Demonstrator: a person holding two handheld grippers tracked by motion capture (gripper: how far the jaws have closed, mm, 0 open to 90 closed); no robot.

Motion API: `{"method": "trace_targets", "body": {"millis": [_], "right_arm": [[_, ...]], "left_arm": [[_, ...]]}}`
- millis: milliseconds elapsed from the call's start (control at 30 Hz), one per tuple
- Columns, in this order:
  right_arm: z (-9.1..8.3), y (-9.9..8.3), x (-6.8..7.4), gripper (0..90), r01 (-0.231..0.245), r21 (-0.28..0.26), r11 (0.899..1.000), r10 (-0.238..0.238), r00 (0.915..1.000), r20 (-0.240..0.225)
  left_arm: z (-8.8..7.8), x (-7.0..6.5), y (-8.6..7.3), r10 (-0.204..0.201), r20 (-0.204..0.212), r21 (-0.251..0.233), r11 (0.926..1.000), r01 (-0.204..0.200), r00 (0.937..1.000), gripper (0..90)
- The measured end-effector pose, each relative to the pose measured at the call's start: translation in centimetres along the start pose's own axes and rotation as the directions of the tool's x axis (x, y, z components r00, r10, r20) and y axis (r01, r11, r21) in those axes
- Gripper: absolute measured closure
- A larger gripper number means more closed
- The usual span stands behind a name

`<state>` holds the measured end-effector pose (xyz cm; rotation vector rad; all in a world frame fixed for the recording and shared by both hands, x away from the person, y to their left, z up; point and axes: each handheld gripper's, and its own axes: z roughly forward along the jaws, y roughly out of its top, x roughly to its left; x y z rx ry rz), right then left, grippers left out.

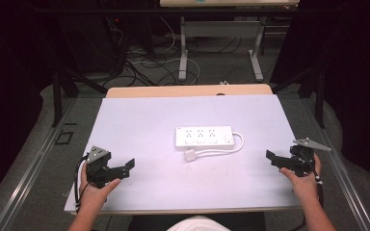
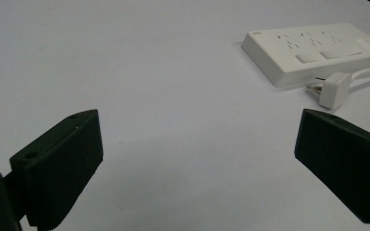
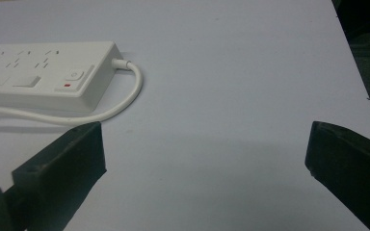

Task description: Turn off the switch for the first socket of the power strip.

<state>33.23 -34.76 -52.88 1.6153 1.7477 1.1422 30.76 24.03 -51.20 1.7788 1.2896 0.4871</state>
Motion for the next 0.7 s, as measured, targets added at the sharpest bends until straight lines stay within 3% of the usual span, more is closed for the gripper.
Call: {"method": "trace_targets", "body": {"millis": [67, 100, 133, 233, 267, 333, 567, 700], "right_arm": [[-0.05, 0.00, -0.26, 0.0, 0.008, 0.024, 1.000, -0.007, 0.9999, -0.009], [0.23, -0.13, -0.30, 0.0, 0.005, 0.001, 1.000, -0.005, 1.0000, 0.003], [0.08, -0.13, -0.34, 0.0, -0.004, 0.030, 1.000, 0.004, 1.0000, -0.001], [0.11, -0.22, -0.52, 0.0, -0.009, 0.042, 0.999, 0.009, 1.0000, 0.003], [0.29, -0.29, -0.46, 0.0, -0.021, 0.015, 1.000, 0.021, 0.9997, 0.015], [-0.05, -0.16, -0.69, 0.0, -0.016, 0.059, 0.998, 0.016, 0.9998, 0.016], [0.43, -0.36, -0.87, 0.0, -0.035, 0.032, 0.999, 0.034, 0.9991, 0.024], [0.29, -0.33, -0.87, 0.0, -0.048, 0.063, 0.997, 0.047, 0.9987, 0.018]], "left_arm": [[0.03, -0.01, -0.01, -0.001, -0.001, -0.002, 1.0000, 0.001, 1.0000, 2.8], [0.03, 0.00, -0.01, -0.001, -0.001, -0.002, 1.0000, 0.001, 1.0000, 2.8], [0.04, 0.01, 0.00, -0.001, -0.001, -0.001, 1.0000, 0.001, 1.0000, 2.8], [0.04, -0.01, -0.01, -0.001, -0.004, -0.001, 1.0000, 0.001, 1.0000, 2.8], [0.04, -0.01, -0.01, -0.001, -0.004, -0.001, 1.0000, 0.001, 1.0000, 2.8], [0.04, 0.01, -0.02, -0.001, -0.003, -0.001, 1.0000, 0.001, 1.0000, 2.8], [-0.02, -0.03, -0.04, 0.000, -0.008, -0.001, 1.0000, 0.000, 1.0000, 2.8], [0.02, -0.12, -0.04, -0.005, -0.010, -0.001, 1.0000, 0.005, 0.9999, 2.8]]}}
